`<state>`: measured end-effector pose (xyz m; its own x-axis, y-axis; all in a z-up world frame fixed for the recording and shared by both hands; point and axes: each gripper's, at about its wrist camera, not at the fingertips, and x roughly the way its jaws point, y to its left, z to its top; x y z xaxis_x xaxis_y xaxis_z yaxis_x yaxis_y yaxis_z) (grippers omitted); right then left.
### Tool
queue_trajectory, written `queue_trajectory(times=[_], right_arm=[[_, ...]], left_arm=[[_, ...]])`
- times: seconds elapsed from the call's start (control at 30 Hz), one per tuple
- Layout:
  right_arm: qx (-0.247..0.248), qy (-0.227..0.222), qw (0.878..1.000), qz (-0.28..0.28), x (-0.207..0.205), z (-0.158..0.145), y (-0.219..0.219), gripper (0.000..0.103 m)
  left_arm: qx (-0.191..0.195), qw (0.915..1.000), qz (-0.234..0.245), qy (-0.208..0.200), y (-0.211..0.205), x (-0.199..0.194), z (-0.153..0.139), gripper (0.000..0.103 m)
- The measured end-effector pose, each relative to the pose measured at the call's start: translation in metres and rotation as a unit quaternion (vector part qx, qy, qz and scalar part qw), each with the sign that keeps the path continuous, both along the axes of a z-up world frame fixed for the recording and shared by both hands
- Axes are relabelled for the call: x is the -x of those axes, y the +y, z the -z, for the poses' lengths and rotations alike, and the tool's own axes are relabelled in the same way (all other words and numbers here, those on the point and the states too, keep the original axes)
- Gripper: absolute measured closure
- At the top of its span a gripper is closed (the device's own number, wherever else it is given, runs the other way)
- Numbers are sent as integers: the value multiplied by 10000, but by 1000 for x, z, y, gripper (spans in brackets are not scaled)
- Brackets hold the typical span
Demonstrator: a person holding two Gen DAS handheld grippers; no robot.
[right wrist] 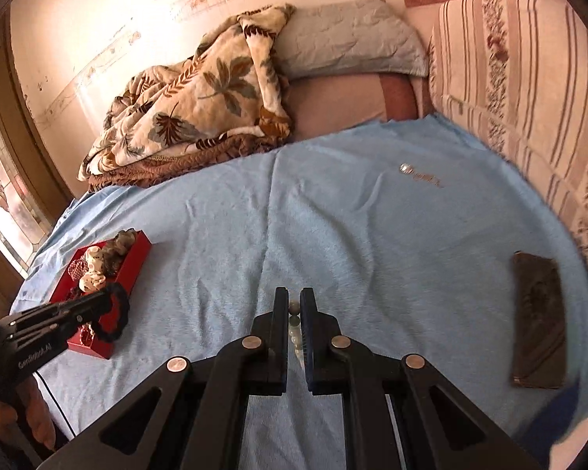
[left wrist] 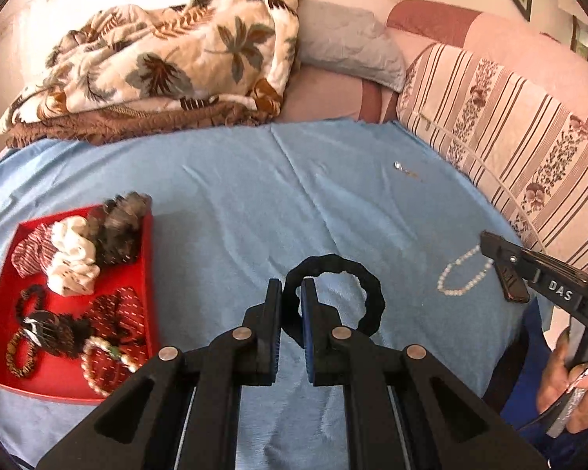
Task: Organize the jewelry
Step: 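Carry the black hair tie and beaded bracelet over the red tray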
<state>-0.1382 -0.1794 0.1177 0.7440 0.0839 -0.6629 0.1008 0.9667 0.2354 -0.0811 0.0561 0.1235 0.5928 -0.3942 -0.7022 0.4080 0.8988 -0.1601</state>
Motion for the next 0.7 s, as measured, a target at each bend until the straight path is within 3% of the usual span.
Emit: queue_trajectory(times=[0.37,0.7], right_arm=[[204,-109,9995,-192,10,-33,33,96],[300,-253,9934,-1079,-10,-60,108,96]], left_arm=[[136,9987,-395,-276,59,1,-19,94],[95,9880,-1502,-356,166,-15,-32,94]])
